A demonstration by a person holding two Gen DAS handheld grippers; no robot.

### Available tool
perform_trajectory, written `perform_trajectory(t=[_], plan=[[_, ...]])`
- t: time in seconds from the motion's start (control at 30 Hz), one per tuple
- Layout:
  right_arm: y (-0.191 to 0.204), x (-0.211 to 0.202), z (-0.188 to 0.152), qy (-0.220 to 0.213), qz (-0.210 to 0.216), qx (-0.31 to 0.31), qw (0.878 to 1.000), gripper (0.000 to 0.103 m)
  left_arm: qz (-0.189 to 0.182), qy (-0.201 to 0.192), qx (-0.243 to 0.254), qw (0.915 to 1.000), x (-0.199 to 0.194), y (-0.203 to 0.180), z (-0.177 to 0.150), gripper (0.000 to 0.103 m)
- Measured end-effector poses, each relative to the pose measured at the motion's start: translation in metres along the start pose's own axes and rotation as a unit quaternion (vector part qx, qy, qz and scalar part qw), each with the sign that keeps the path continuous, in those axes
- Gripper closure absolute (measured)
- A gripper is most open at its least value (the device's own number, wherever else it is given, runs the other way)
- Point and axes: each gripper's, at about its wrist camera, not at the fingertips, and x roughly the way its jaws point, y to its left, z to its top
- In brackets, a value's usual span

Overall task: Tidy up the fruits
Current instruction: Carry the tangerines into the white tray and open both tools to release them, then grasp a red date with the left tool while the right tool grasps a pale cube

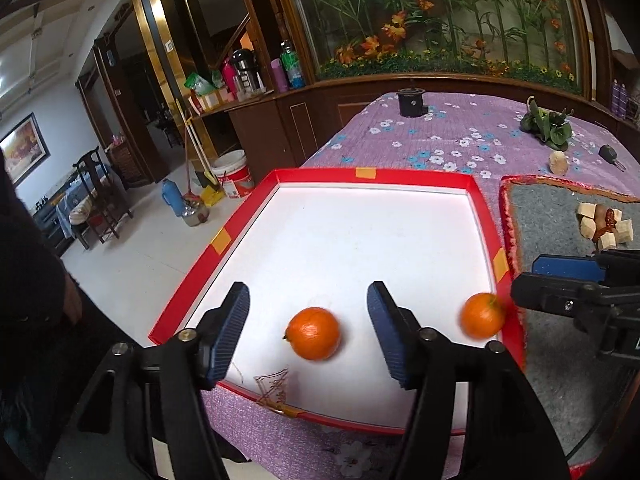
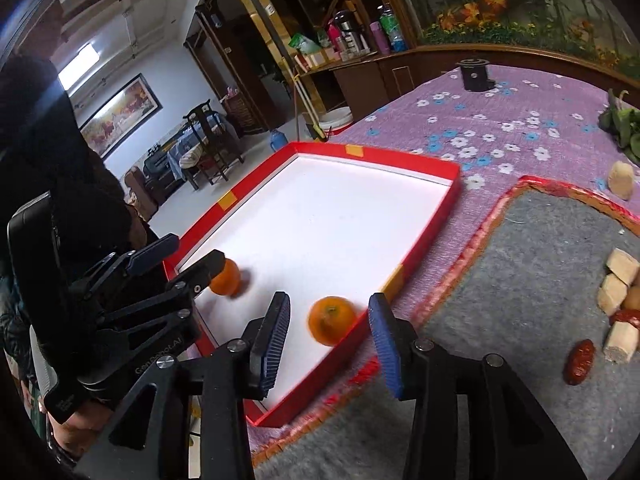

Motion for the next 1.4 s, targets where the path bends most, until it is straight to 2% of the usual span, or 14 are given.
perform_trajectory(t=[0.17,0.27,0.53,0.6,0.67,0.87,1.03,1.13,1.23,1.3,1.37,1.4], plan=[[-0.024,-0.026,-0.005,-0.017,-0.009,0.02,1.0,0.057,-0.018,0.0,0.007,0.9998,-0.004,-0.017,0.004,0.034],[-0.053,-0.054,-0.012,-0.037,-0.027,0.043,0.998,0.057,-0.045,0.0,0.02,0.9988,-0.007,-0.038,0.009,0.034],[-0.148,-0.155,-0.057,-0.072,-0.143,0.117,0.98,0.054,-0.123,-0.005,0.082,0.9891,-0.017,-0.115,0.023,0.034],[-0.164,-0.174,-0.07,-0.074,-0.164,0.132,0.975,0.053,-0.14,-0.005,0.096,0.9855,-0.018,-0.135,0.026,0.034],[-0.177,-0.182,-0.075,-0.074,-0.168,0.143,0.973,0.053,-0.154,-0.003,0.114,0.9814,-0.019,-0.156,0.029,0.034],[-0.188,-0.165,-0.06,-0.049,-0.175,0.134,0.974,0.053,-0.184,0.018,0.16,0.9697,-0.015,-0.201,0.027,0.034],[-0.186,-0.129,-0.035,-0.011,-0.189,0.092,0.978,0.053,-0.207,0.043,0.163,0.9638,-0.007,-0.21,0.027,0.034],[-0.188,-0.109,-0.027,0.006,-0.185,0.093,0.978,0.053,-0.206,0.051,0.165,0.9632,-0.002,-0.213,0.027,0.034],[-0.192,-0.094,-0.025,0.022,-0.188,0.097,0.977,0.056,-0.224,0.06,0.161,0.9593,0.002,-0.215,0.028,0.034],[-0.194,-0.092,-0.025,0.012,-0.19,0.101,0.976,0.062,-0.235,0.064,0.163,0.9562,0.004,-0.219,0.028,0.036],[-0.196,-0.093,-0.025,0.006,-0.184,0.105,0.977,0.073,-0.241,0.068,0.163,0.9543,0.005,-0.222,0.027,0.041],[-0.198,-0.094,-0.027,0.001,-0.179,0.11,0.978,0.073,-0.247,0.072,0.16,0.953,0.007,-0.224,0.027,0.043]])
